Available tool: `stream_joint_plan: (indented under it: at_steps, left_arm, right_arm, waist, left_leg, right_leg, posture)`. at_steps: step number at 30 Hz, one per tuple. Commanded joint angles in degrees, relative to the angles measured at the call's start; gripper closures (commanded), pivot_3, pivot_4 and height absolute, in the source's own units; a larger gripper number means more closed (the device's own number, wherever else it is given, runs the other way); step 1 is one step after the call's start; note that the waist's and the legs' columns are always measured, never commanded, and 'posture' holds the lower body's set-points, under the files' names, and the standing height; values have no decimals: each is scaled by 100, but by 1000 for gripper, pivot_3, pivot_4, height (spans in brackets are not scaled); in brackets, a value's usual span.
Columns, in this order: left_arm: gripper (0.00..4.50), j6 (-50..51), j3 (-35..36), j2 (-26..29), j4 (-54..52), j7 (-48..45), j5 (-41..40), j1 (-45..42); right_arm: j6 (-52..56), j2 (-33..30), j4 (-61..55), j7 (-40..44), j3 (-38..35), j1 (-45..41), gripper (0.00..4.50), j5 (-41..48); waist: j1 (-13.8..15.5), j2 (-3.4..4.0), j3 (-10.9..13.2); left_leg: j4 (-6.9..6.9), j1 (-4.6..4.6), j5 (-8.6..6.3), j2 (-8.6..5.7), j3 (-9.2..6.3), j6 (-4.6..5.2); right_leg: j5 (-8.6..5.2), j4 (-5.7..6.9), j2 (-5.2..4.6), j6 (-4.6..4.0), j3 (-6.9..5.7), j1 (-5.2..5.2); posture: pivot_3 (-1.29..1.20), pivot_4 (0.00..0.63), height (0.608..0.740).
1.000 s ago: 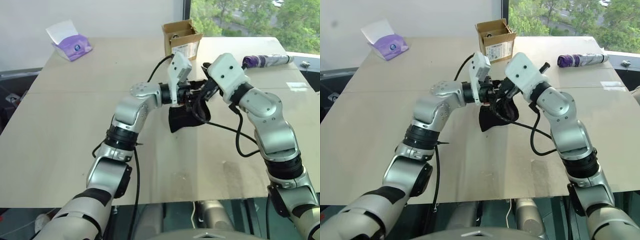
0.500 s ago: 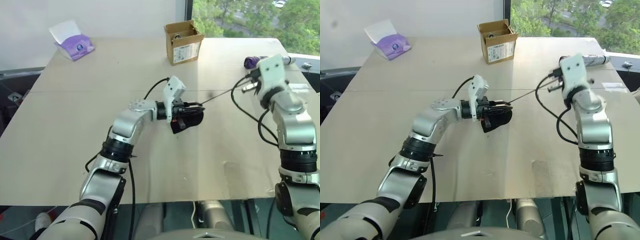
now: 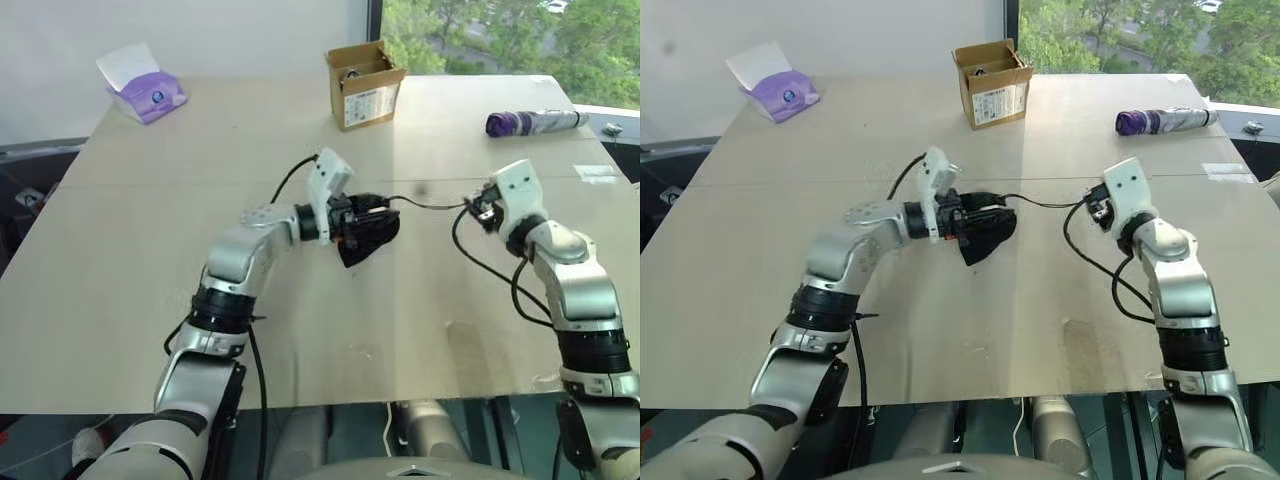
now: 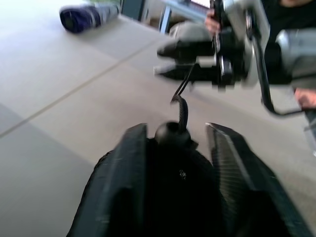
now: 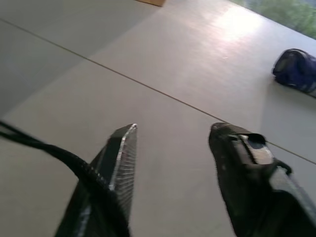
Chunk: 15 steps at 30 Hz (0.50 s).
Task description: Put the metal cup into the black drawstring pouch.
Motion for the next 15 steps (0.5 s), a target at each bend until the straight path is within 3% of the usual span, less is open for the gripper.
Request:
stream_joint_plan:
  at_steps: [1,2,9,12,15]
  left_arm:
    - [1482,549,684,263,-1116,422,-516,321]
    - [1482,689,859,350,-1357,554,-624,479]
    - [1482,7,1640,854,-2483,891,-465,2244]
    - [1482,-95,2059,908,-2730,995,-616,3026]
    - [1482,-159,2445,878,-2995,969,-889,3727]
  right_arm:
    - [-5,-193,-925,380,-103,752,448,339]
    - [-4,-268,-1151,486,-150,1033,81,423]
    - [-887,-547,-2435,877,-961,2859,81,922]
    - [-898,-590,-2764,1369,-1569,3555,81,1709]
    - [-999,-611,-2957,1460,-1989,4097,81,1939]
  waist:
    - [2,0,0]
    - [2,0,0]
    - [15,-2,-1]
    - [34,-4,-1]
    - [46,-5,-2]
  left_leg:
    - [-2,0,0,1,-3,0]
    - [-7,-1,0,2,-4,0]
    - [-5,11,-1,1,4,1]
    - [-5,19,-1,6,-2,1]
    - [5,23,-1,8,-2,1]
  right_leg:
    - [0,-1,0,0,-2,1]
    - [-1,-4,0,0,-3,0]
    - [-2,-3,-3,3,5,8]
    - [-2,-2,1,1,-3,17]
    - [-3,-3,2,1,-4,28]
  posture:
    - [0,150,740]
    - [0,150,740]
    - [0,150,740]
    - [0,150,740]
    - [0,150,740]
